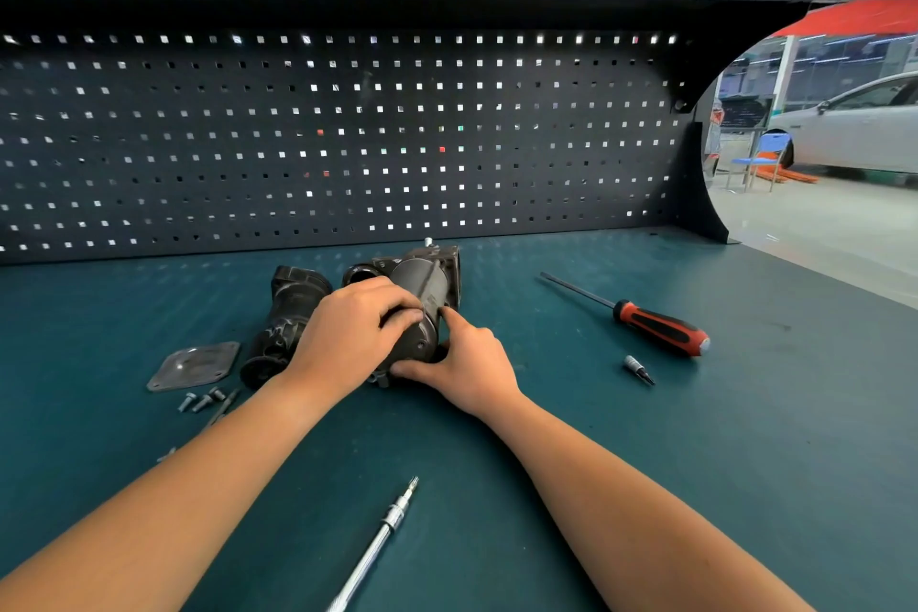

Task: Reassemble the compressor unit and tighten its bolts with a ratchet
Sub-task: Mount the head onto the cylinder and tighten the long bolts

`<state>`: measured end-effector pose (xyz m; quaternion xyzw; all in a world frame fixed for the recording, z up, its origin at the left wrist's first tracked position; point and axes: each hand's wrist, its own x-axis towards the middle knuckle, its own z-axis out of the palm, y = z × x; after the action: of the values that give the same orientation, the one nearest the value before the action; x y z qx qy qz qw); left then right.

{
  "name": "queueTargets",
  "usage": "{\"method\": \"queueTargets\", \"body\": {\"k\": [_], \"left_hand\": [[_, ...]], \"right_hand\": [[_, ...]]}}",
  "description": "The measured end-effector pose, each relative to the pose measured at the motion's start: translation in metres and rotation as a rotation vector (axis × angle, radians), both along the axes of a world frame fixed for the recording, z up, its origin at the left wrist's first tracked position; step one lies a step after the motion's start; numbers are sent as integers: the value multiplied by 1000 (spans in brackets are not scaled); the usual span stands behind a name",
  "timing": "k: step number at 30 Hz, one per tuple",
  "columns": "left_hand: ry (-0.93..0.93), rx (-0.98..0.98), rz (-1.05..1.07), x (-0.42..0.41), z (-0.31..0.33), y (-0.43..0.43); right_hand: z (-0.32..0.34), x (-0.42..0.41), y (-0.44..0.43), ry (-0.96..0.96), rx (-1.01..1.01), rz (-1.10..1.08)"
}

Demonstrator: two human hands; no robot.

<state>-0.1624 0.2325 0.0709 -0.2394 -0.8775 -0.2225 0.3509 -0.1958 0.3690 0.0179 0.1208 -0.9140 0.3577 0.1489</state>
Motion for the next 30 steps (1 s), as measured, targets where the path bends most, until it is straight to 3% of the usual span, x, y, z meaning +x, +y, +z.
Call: {"method": "queueTargets", "body": {"k": [18, 30], "left_hand": [[-107, 191, -57, -2, 2, -3], [-113, 193, -50, -2, 2, 1]], "right_hand": [[0, 0, 1, 1, -6, 17], [0, 1, 2, -7, -12, 17]]}}
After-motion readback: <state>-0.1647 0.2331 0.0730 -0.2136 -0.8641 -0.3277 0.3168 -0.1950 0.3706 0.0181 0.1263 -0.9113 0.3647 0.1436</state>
